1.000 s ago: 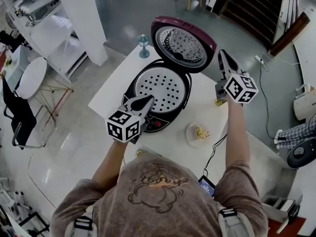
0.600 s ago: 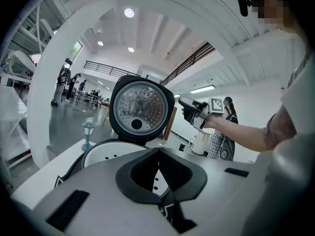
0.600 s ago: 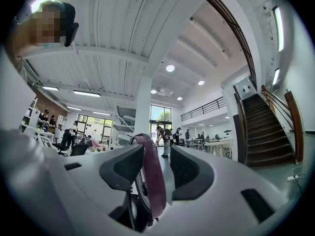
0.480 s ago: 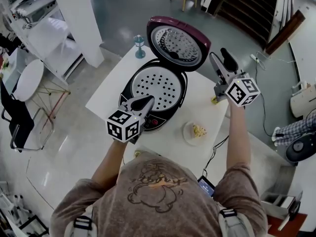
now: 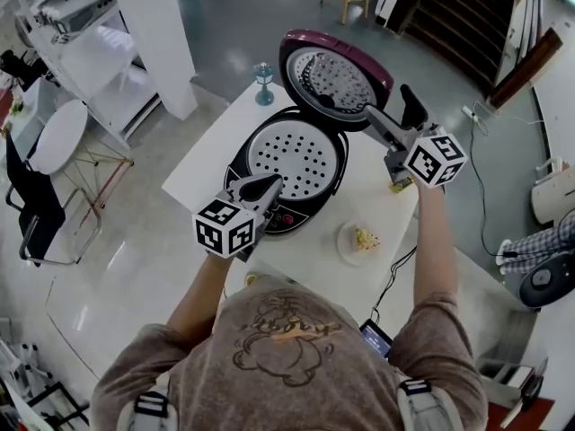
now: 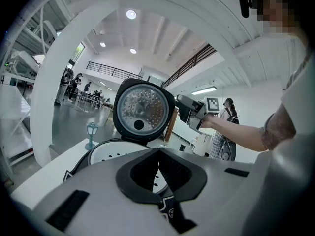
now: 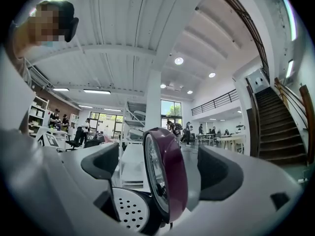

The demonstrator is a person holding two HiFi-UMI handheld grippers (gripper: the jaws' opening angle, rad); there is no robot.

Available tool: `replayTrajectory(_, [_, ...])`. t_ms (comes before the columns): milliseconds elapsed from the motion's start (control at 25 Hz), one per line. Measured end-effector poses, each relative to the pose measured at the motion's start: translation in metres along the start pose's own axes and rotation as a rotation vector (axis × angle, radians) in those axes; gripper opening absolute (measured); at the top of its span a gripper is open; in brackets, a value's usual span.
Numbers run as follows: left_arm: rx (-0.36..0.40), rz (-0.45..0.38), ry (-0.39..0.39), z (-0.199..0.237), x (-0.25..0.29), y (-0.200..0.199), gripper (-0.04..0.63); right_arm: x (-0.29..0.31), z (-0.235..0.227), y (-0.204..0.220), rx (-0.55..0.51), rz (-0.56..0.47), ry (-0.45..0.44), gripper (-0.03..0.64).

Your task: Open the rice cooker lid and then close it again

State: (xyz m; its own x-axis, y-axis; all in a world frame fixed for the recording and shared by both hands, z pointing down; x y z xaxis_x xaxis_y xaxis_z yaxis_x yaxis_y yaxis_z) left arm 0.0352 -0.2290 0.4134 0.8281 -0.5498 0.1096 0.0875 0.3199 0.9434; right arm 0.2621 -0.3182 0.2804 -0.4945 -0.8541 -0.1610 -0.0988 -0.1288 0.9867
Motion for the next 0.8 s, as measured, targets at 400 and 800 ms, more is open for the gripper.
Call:
replayTrajectory(400, [-0.008, -0.015, -0.042, 0.006, -0.019, -0.002, 0.021, 0.016, 0.016, 0.004, -0.039, 0.05, -0.06, 0.489])
replayTrajectory(800, [-0.011, -0.023, -0.077, 0.01, -0.036, -0.002, 0.02, 0.013, 0.024, 0.001, -0.034, 0.038, -0.056, 0.488])
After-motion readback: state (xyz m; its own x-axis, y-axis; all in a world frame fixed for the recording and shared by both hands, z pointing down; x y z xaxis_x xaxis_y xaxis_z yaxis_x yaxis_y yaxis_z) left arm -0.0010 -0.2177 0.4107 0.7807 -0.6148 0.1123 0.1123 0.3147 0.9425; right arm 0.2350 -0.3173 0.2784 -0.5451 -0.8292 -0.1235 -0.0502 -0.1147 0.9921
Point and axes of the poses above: the fingertips, and each gripper's own axes: x forward along the fingers, z to its left, y out of its underside, the point moved 1 cm from there along -x, backward along the fingers, and after that the axes turned 6 degrees about -z, right-handed, at the moved point
